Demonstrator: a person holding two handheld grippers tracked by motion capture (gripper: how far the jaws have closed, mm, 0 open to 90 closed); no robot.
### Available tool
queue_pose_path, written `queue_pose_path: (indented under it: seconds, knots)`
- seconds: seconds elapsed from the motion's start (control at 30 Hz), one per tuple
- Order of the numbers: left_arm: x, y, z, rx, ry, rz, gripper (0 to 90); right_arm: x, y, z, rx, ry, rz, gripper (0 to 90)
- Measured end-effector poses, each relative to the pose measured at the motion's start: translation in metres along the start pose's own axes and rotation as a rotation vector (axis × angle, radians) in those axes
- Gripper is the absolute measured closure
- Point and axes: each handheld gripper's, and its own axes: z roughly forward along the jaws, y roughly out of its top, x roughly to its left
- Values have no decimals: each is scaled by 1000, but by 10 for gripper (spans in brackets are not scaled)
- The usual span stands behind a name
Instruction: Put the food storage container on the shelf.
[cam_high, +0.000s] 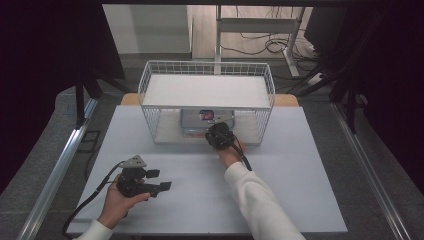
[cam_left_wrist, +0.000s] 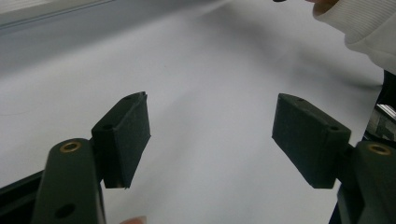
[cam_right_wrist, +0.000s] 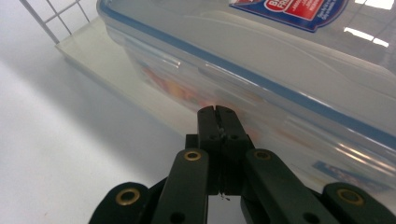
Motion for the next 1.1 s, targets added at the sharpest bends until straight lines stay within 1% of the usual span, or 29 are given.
queue_pose_path:
  seconds: [0.1,0.17,0.27,0.37,0.4,0.43,0.57,0.67,0.73,0.77,0.8,0.87,0.93,1.0,1.03,1.07,1.1]
  knots:
    - [1,0,0,-3,5,1,274,-1,-1,-10,-7,11,-1,890]
    - [2,1,1,-5,6,4,274,0,-4,-20,-9,28,-24,890]
    - [2,0,2,0,9,5,274,2,-10,-41,-12,50,-77,890]
    - [1,0,2,3,20,11,271,3,-17,-60,-17,68,-113,890]
    - [1,0,2,2,22,11,270,3,-21,-70,-22,78,-117,890]
    - [1,0,2,-1,23,10,270,2,-23,-76,-23,82,-124,890]
    - [0,-1,2,-5,27,10,270,-4,-40,-107,-53,106,-122,890]
    - [-1,-1,3,1,31,15,270,-12,-56,-127,-74,122,-99,890]
    - [-2,-2,3,4,35,20,270,-18,-72,-139,-78,131,-84,890]
    - [-2,-2,2,4,37,22,270,-20,-80,-145,-76,138,-77,890]
    - [-3,-2,2,1,39,22,270,-23,-88,-150,-62,143,-76,890]
    - [-3,-2,2,-1,43,21,271,-28,-103,-161,-46,136,-74,890]
    - [-4,-3,3,0,50,23,271,-33,-116,-171,-36,144,-51,889]
    - [-5,-4,3,8,64,33,270,-36,-127,-180,-32,144,-42,882]
    - [-6,-5,3,11,70,39,268,-37,-132,-184,-35,146,-38,860]
    - [-7,-6,3,13,75,38,266,-39,-136,-188,-40,148,-35,813]
    - [-7,-7,3,14,82,46,265,-40,-141,-191,-45,147,-30,753]
